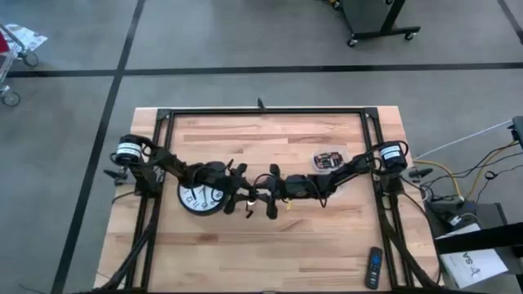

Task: Insert battery
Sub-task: Close the black battery compartment

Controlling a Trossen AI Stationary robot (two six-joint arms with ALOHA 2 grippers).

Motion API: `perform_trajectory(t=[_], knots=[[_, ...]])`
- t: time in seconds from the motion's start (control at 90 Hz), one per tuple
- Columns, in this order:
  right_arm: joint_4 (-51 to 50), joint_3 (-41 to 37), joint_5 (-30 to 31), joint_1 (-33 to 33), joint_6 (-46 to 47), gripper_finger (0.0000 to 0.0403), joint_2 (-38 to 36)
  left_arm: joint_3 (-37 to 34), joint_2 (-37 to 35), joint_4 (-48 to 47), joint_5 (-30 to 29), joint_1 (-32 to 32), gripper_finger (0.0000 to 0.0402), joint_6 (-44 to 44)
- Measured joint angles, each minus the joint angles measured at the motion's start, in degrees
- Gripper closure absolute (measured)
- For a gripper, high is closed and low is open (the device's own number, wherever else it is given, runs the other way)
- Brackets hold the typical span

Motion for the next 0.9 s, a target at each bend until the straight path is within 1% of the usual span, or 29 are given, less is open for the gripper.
perform_trajectory(t=[0.144,0.333,0.478,0.778,0.9], knots=[[-2.99,1.19,-3.14,-1.10,-1.07,0.0311,-0.60,0.03,1.14,0.97,0.00,0.00,0.0300,-0.40],[-14.12,5.79,-4.24,-1.27,-3.04,0.0311,-1.35,-0.07,0.99,0.75,0.26,-0.02,0.0293,-0.52],[-21.15,7.66,-5.33,-1.32,-3.27,0.0311,-2.69,-0.29,1.07,0.46,-0.03,-0.04,0.0284,-1.29],[-23.80,7.95,-6.63,-1.88,-2.06,0.0311,-4.38,-0.51,1.09,0.32,-0.01,-0.09,0.0289,-1.12],[-29.05,10.54,-7.44,-2.11,-2.35,0.0311,-4.52,-0.55,1.10,0.12,2.38,0.02,0.0277,-0.75]])
